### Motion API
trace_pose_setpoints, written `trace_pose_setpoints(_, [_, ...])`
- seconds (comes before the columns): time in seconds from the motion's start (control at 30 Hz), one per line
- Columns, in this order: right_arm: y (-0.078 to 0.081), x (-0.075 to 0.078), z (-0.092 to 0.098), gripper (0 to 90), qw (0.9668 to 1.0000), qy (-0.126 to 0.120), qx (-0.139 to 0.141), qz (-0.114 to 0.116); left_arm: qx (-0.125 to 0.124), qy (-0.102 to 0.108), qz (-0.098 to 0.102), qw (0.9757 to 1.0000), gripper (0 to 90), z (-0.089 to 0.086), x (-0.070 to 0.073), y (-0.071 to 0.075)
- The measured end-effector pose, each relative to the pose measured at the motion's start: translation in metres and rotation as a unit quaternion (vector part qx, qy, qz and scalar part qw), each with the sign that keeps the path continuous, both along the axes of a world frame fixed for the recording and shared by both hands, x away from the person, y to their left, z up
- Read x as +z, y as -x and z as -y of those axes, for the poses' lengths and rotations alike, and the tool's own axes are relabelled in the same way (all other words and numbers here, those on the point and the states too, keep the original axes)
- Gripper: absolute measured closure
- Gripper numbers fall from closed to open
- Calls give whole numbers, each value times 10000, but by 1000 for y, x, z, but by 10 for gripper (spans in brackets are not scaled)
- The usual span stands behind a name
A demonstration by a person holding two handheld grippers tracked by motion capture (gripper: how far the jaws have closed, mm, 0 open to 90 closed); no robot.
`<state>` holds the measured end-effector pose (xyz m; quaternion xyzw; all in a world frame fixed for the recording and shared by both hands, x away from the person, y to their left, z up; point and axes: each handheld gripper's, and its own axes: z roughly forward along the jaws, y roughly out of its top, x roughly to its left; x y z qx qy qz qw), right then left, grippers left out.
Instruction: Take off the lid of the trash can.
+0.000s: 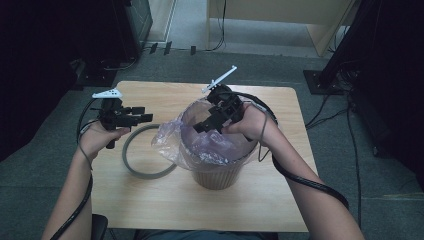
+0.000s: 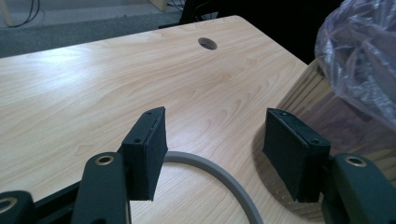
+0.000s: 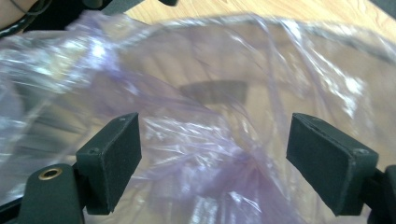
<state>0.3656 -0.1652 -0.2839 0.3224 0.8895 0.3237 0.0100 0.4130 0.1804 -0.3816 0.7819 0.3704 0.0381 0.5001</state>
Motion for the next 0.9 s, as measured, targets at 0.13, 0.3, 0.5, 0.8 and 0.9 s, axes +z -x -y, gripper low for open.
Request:
trace_pose_setpoints(0.13, [-6, -11, 1, 389, 9985, 352, -263, 328, 60, -104, -23, 9999, 394, -4, -6, -3])
trace_pose_setpoints(0.3, [-15, -20, 4, 587, 9968, 460, -555, 338, 136, -44, 43, 9999, 405, -14, -15, -6])
trace_pose_setpoints(0.5, [-23, -30, 3, 509, 9956, 677, -595, 256, 190, -150, 24, 9997, 403, -18, -21, -8])
trace_pose_setpoints(0.8, [-20, -36, -6, 281, 9984, 423, -352, 98, 189, -173, -4, 9997, 398, -18, -26, -9])
trace_pose_setpoints(0.9, [-16, -28, -5, 265, 9992, 272, -289, 107, 180, -193, -1, 9997, 398, -20, -27, -9])
